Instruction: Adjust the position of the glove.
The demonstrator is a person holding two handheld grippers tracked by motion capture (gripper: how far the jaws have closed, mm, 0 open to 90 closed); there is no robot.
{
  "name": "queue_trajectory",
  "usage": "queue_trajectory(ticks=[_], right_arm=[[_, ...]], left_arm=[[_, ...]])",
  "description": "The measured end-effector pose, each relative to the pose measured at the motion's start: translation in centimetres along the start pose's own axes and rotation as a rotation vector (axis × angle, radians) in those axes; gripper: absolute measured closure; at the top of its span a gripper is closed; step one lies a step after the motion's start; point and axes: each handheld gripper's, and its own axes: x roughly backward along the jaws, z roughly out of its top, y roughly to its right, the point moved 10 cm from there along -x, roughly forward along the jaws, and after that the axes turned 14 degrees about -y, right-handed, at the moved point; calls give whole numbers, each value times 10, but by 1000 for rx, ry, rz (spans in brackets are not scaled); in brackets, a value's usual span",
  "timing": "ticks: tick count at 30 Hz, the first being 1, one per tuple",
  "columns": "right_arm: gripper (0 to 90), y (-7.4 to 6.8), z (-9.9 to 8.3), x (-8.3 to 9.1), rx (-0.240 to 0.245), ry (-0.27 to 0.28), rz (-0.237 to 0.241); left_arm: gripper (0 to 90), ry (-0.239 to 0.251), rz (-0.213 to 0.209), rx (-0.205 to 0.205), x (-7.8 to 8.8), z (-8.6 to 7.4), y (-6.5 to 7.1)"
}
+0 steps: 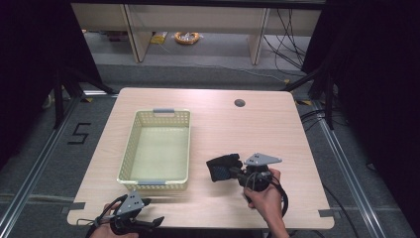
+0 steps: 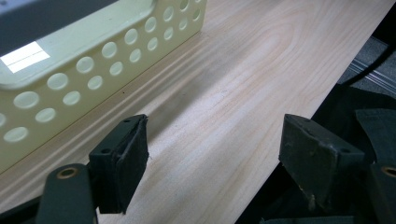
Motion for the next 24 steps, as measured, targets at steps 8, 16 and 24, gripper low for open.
queue_trajectory(ticks=[8, 16, 24], right_arm=[[864, -35, -38, -4, -16, -49, 45], [861, -47, -58, -13, -48, -104, 83], [838, -47, -73, -28, -75, -142, 73]], left_arm=[[233, 1, -8, 8, 0, 0, 1], [233, -6, -7, 25, -1, -1, 3], [233, -15, -3, 16, -1, -2, 2]])
